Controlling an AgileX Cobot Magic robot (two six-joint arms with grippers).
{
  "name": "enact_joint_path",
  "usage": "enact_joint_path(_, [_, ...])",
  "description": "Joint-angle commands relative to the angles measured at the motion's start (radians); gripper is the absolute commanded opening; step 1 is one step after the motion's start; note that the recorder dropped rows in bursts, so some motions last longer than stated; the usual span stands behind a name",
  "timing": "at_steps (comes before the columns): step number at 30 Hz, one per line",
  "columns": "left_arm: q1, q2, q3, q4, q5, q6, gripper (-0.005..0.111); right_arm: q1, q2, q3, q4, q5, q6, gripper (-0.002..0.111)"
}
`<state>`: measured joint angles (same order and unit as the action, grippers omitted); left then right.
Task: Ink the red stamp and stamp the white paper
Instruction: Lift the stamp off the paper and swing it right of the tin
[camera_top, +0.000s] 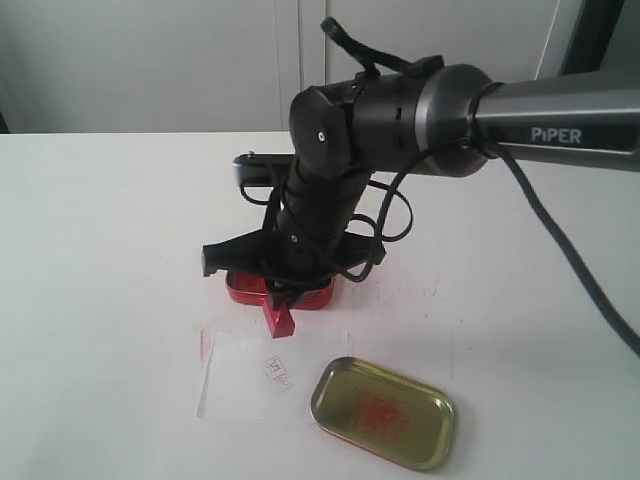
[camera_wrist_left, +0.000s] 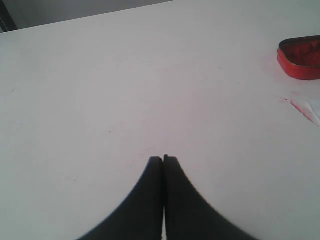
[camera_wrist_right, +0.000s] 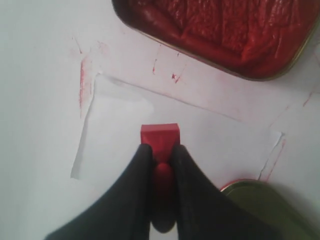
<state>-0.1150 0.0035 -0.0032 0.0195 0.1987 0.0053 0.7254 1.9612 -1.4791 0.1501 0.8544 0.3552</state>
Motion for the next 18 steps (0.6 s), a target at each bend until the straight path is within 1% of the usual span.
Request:
enact_joint_path(1, [0.002, -0.003, 0.003, -0.003, -0.003, 0.003, 0.000, -0.054, -0.016, 0.005, 0.049, -0.005, -0.053, 0.000])
enact_joint_path(5, [0.002, -0.003, 0.003, -0.003, -0.003, 0.003, 0.000, -0.104, -0.016, 0.035, 0.129, -0.025, -0.113, 0.000])
enact_joint_path(6, [0.002, -0.003, 0.003, -0.003, -0.003, 0.003, 0.000, -0.132, -0.016, 0.063, 0.177, -0.047, -0.152, 0.000])
enact_joint_path(11, [0.002, -0.003, 0.003, -0.003, -0.003, 0.003, 0.000, -0.211, -0.016, 0.150, 0.289, -0.106, -0.224, 0.000])
enact_joint_path(14, [0.002, -0.003, 0.003, -0.003, -0.003, 0.003, 0.000, -0.274, -0.016, 0.207, 0.398, -0.146, -0.321, 0.000])
enact_joint_path(16, [0.002, -0.003, 0.003, -0.003, -0.003, 0.003, 0.000, -0.307, -0.016, 0.225, 0.430, -0.166, -0.355, 0.000])
enact_joint_path(18, [0.002, -0.003, 0.003, -0.003, -0.003, 0.003, 0.000, -0.342, -0.016, 0.239, 0.504, -0.182, -0.405, 0.000])
